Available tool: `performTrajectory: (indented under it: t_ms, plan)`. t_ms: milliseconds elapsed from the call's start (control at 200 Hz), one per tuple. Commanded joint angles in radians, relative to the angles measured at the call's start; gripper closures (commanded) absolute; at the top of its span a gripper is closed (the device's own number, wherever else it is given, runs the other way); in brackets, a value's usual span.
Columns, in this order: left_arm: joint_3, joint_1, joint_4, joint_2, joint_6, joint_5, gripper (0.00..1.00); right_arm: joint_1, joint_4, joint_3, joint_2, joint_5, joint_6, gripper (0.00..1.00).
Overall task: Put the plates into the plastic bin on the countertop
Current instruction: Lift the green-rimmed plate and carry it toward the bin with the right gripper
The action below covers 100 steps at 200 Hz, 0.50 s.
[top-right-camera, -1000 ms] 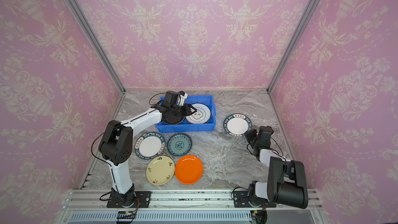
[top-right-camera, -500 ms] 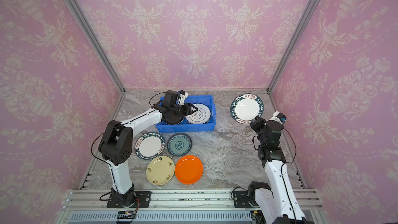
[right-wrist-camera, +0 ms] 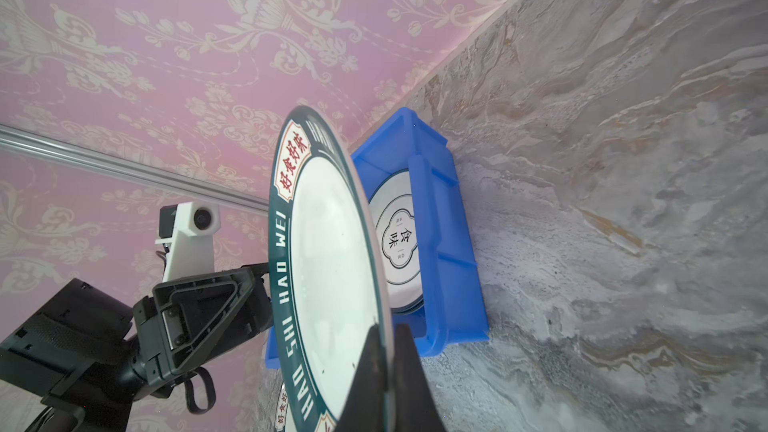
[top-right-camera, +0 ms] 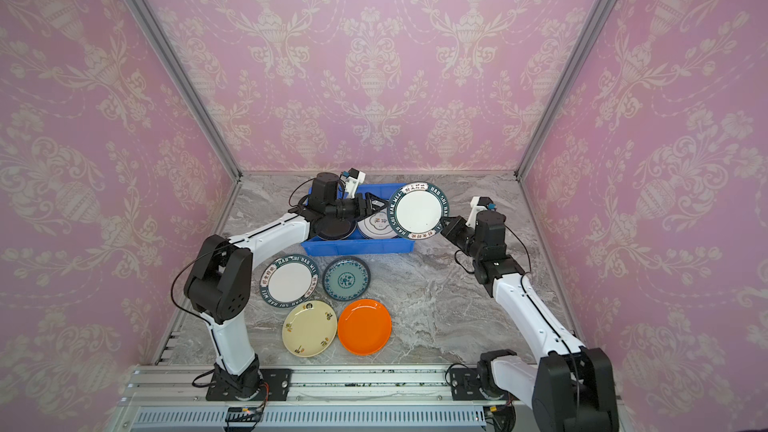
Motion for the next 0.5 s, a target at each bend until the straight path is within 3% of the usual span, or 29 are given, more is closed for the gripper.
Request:
performTrajectory:
  t_ms: [0,280,420,495]
  plan:
    - [-0.006,0.005,0.022,-0.026,-0.014,0.036,0.4,0.023,0.096,0.053,0.024,-0.05,0.032,1.0]
    - [0.005,0.01,0.027,-0.006,-0.033,0.054,0.68,0.05,0.108,0.079,0.067,-0.058,0.037,1.0]
    - [0.006,0.015,0.036,0.006,-0.052,0.058,1.0,0.049,0.084,0.096,0.086,-0.058,0.026,1.0]
    - [0.0,0.02,0.039,0.005,-0.055,0.053,1.0,0.05,0.081,0.102,0.1,-0.055,0.025,1.0]
